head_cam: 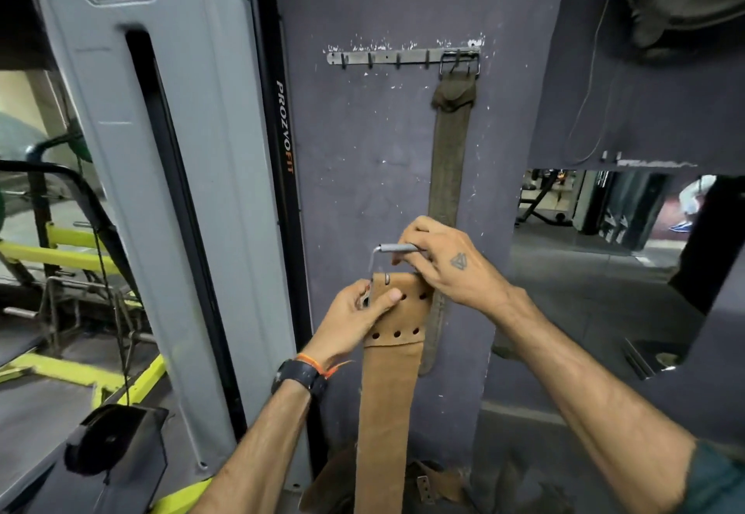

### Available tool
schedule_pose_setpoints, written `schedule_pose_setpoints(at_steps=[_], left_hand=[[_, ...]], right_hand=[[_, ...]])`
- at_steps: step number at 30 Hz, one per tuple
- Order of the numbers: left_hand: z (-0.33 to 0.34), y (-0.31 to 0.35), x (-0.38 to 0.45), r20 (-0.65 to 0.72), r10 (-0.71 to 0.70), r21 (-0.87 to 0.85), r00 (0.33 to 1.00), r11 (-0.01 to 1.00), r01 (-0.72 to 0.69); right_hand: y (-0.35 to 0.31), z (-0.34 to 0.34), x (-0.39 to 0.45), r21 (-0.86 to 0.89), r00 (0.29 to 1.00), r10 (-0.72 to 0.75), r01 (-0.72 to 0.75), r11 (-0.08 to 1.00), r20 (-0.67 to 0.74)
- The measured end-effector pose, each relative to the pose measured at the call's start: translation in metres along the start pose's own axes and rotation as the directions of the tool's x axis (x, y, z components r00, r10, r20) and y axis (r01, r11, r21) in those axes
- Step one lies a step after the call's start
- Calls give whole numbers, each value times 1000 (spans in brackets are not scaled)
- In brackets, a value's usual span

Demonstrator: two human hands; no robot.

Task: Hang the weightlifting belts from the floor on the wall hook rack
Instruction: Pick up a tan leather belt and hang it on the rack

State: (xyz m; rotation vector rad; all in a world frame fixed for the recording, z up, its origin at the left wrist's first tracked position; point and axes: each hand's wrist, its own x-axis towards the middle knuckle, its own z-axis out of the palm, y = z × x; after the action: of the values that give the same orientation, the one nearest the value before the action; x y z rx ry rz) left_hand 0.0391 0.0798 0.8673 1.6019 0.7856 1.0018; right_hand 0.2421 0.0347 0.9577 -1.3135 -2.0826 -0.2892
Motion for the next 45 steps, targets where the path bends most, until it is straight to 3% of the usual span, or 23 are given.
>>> schedule_pose_setpoints(at_steps=[2,4,9,14,18,23,33,38,41,45], left_hand=[[0,15,10,-41,41,242,998,970,-30],[1,27,28,-57,80,348,995,936,-55],[11,45,86,-61,182,111,981,978,-174],[29,67,169,-244,323,153,914,944,-293],[35,81,254,-314,492,208,812,870,-447],[38,109,351,-368,476,185,799,879,-439],[43,160,509,-298,505,112,810,861,-495],[45,187,576,-297,572,44,765,808,-587],[37,200,610,-343,557,85,756,820,-566],[13,211,653,-467,512,141,721,848,-511]], right_hand=[[4,1,13,74,994,88,-93,993,66],[16,2,27,131,985,142,-154,979,95],[53,-5,71,266,970,242,-242,933,35],[107,-12,124,555,936,347,-260,790,-55],[159,-19,160,715,934,357,-251,652,2],[230,-55,194,857,916,401,-206,472,-1],[335,-74,300,766,809,468,-35,642,-355],[371,-82,352,685,716,472,12,729,-514],[381,-89,380,608,686,458,-28,793,-566],[388,-99,432,398,721,380,-157,904,-579]])
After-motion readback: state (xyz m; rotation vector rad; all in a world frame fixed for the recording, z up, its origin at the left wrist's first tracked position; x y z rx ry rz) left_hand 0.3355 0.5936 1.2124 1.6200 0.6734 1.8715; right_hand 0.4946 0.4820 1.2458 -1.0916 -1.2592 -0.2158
